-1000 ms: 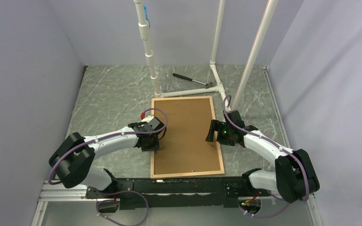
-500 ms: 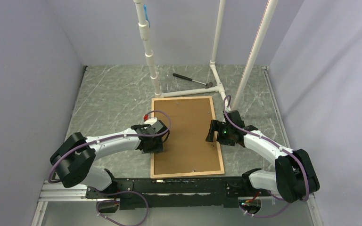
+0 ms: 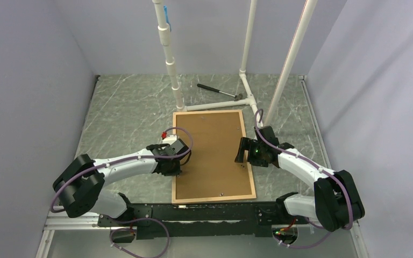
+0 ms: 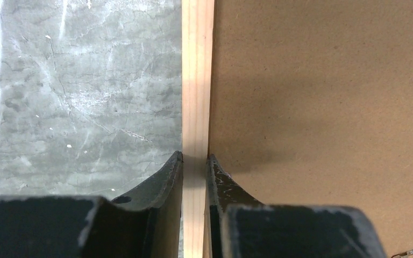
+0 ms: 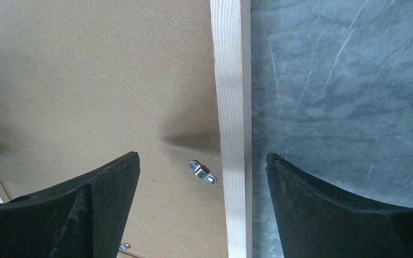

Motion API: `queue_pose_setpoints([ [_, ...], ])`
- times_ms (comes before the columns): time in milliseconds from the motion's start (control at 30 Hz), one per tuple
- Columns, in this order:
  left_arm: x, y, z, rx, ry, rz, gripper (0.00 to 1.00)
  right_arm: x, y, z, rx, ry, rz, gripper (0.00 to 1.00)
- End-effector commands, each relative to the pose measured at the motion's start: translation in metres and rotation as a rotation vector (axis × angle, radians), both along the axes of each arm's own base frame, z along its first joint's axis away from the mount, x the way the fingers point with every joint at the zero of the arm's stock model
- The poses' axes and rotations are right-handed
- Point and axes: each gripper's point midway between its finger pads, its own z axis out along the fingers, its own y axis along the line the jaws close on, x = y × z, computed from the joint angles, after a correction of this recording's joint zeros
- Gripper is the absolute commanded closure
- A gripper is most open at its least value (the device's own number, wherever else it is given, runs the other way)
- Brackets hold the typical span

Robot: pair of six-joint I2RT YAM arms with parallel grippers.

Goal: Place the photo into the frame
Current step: Install the photo frame at the center of the board.

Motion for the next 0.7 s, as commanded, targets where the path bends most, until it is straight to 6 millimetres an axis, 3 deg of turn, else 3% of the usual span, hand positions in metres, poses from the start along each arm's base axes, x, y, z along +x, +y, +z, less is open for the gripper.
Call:
queue_pose_setpoints([
  [0, -0.028, 0.013, -0.017, 0.027, 0.097, -0.022, 1.00, 0.008, -0.003, 0.012, -0.012, -0.020, -0.010, 0.11],
  [200, -0.022, -0.001, -0.004, -0.072, 0.052, -0.032, 0.97, 0.014, -0.021, 0.022, 0.000, -0.044, -0.089, 0.09],
  [300, -0.018, -0.009, 0.003, -0.164, 0.031, -0.022, 0.78, 0.016, -0.032, 0.031, -0.001, -0.074, -0.134, 0.07],
  [433, -0.014, -0.007, 0.006, -0.288, 0.019, 0.016, 0.44, 0.018, -0.038, 0.032, -0.007, -0.081, -0.160, 0.05],
  [567, -0.010, -0.001, 0.011, -0.392, -0.011, 0.049, 0.31, 0.016, -0.034, 0.013, -0.010, -0.010, -0.131, 0.05],
  [667, -0.009, 0.004, 0.014, -0.442, -0.029, 0.064, 0.28, 0.014, -0.026, 0.002, 0.004, 0.034, -0.095, 0.04],
])
